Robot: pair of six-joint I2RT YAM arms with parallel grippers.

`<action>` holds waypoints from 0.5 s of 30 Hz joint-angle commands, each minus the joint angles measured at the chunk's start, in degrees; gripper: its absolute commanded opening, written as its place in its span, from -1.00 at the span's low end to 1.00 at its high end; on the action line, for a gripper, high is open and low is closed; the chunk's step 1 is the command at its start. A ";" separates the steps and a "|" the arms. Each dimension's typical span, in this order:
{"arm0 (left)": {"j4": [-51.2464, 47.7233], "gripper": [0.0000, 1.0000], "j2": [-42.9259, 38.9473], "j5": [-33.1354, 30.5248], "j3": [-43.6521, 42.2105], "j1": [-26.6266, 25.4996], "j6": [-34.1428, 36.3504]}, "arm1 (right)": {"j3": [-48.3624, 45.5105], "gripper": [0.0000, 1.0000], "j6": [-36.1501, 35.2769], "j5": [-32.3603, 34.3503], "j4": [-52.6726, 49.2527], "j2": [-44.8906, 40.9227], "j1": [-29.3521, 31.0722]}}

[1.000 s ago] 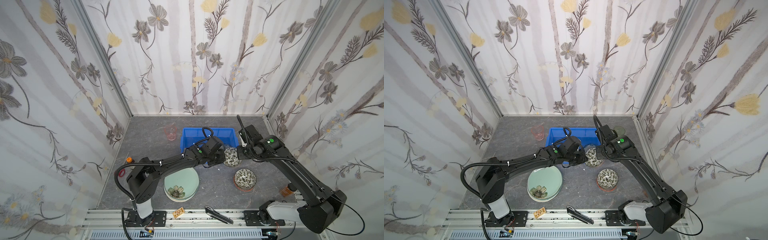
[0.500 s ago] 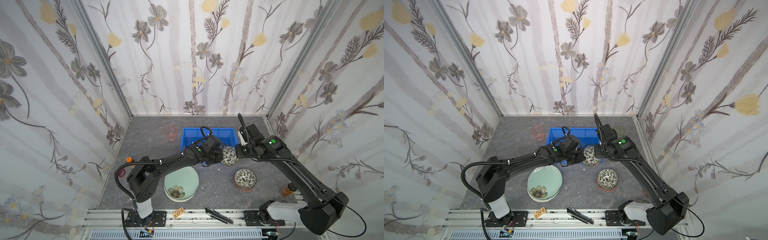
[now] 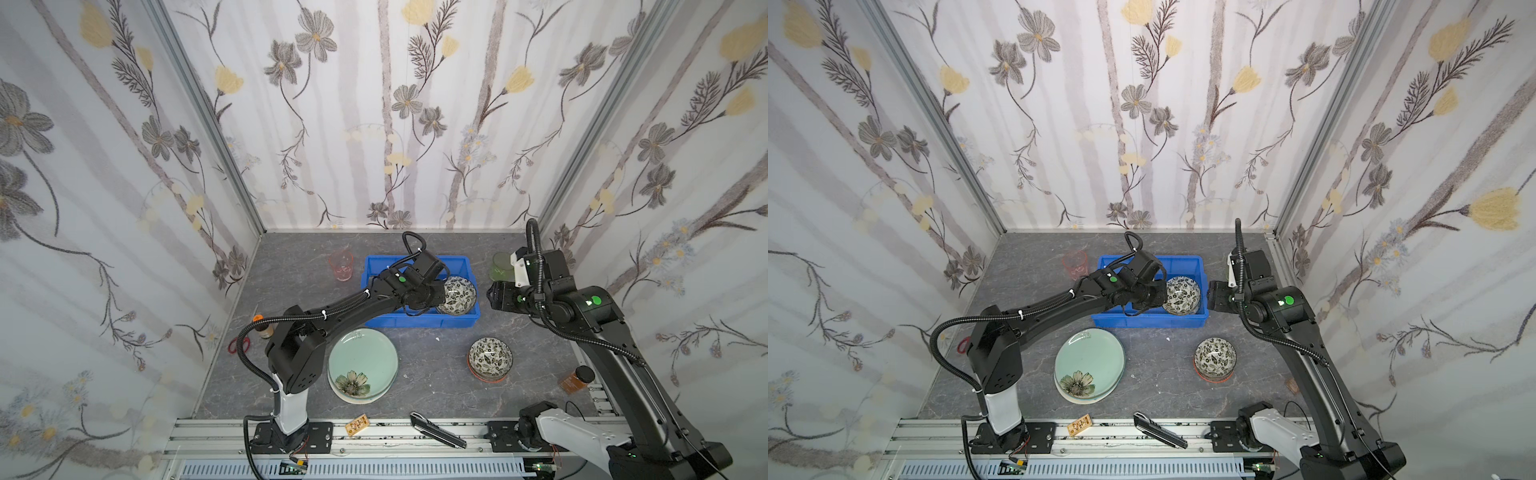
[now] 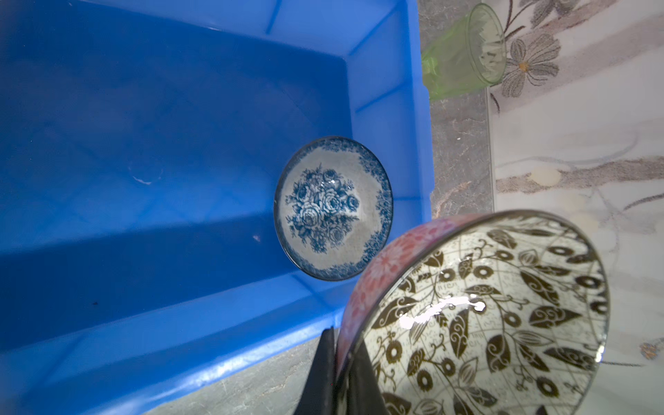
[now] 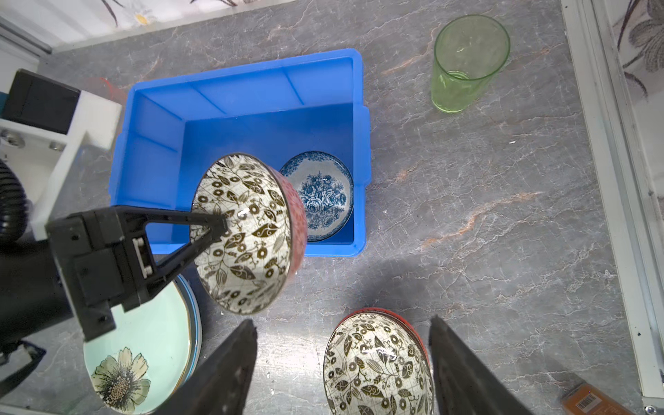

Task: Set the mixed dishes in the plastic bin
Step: 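Carry the bowl into the bin with the left gripper while the right withdraws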

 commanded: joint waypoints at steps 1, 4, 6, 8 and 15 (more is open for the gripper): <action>-3.01 -1.00 2.45 -0.68 3.47 1.10 4.64 | -2.05 0.97 -1.82 -4.16 3.08 -1.77 -2.27; -4.23 -1.00 5.15 0.01 6.08 1.64 6.49 | -3.78 0.99 -2.19 -4.92 3.22 -3.27 -3.95; -4.59 -1.00 6.80 0.57 7.31 1.67 7.18 | -4.88 0.99 -2.27 -5.40 3.55 -4.02 -4.77; -4.85 -1.00 8.26 0.69 8.25 1.66 7.50 | -5.94 0.99 -2.34 -5.93 3.96 -4.61 -5.40; -5.41 -1.00 12.18 0.42 10.99 1.73 8.03 | -9.58 0.99 -3.21 -7.52 5.66 -4.92 -6.97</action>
